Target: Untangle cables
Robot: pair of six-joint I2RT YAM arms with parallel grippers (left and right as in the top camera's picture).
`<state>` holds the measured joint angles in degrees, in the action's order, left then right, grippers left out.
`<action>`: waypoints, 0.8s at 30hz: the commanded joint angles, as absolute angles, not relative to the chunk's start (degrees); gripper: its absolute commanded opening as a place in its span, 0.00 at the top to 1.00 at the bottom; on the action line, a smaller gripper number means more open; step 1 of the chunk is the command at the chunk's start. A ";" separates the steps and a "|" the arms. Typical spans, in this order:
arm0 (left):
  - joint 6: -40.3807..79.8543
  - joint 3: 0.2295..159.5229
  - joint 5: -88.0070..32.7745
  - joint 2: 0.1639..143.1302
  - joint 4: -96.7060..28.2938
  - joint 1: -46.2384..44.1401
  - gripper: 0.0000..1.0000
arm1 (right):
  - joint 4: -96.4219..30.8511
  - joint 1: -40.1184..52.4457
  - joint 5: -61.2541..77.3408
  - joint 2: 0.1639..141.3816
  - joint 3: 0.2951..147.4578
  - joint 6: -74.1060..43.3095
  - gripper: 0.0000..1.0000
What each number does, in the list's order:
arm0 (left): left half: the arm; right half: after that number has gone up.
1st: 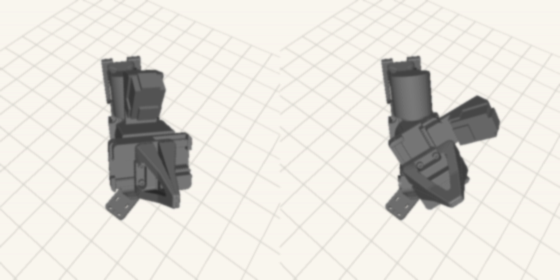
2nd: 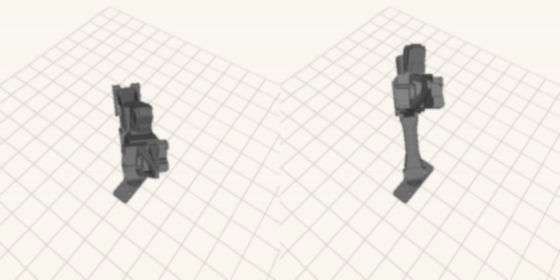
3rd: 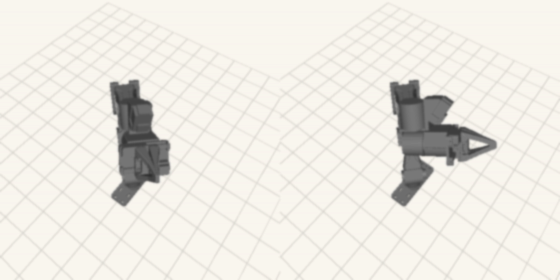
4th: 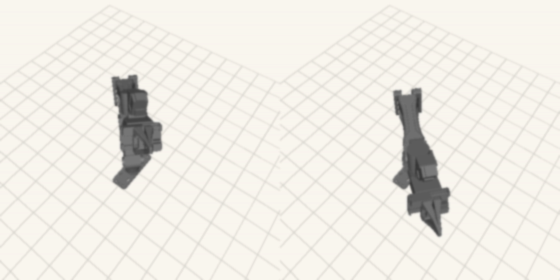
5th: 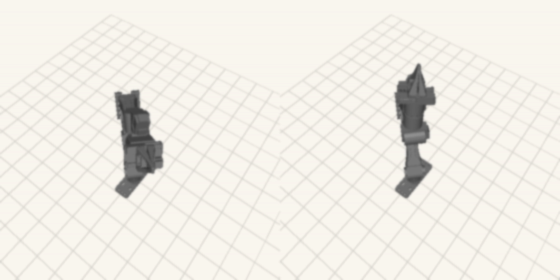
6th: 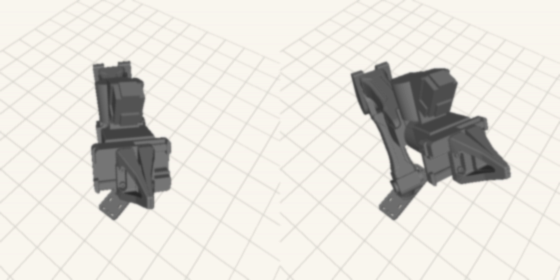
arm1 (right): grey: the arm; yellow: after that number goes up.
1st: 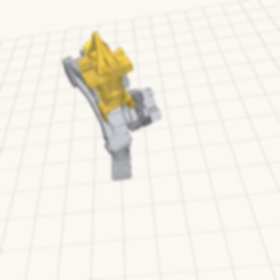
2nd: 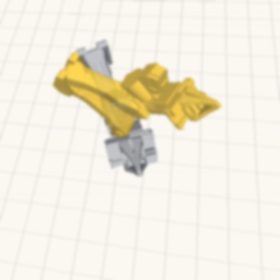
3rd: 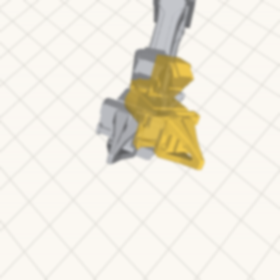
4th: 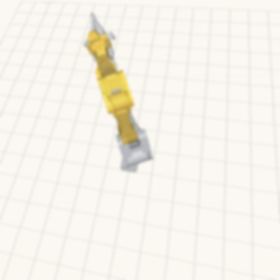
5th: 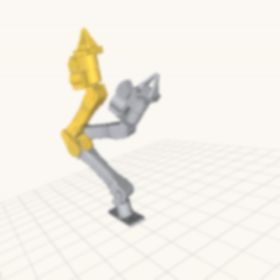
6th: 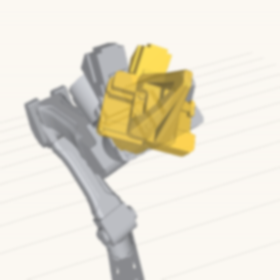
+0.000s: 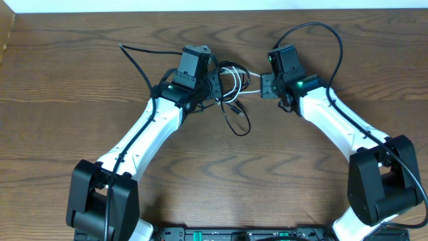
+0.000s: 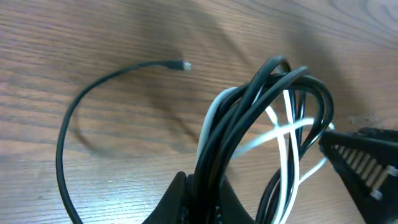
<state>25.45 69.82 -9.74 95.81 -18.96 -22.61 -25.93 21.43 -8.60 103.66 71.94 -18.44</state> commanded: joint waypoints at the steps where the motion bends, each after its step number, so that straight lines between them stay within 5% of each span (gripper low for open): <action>1: 24.88 70.48 -8.29 92.31 -18.79 -20.67 0.93 | -28.84 17.52 -20.88 103.53 71.88 -19.92 0.46; 24: 24.86 70.48 -9.96 79.72 -18.81 -16.97 0.93 | -36.64 0.12 -17.28 103.53 71.88 -19.68 0.44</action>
<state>25.43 69.82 -14.13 81.54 -19.14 -18.22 -35.92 2.37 -9.41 102.61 72.62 -19.07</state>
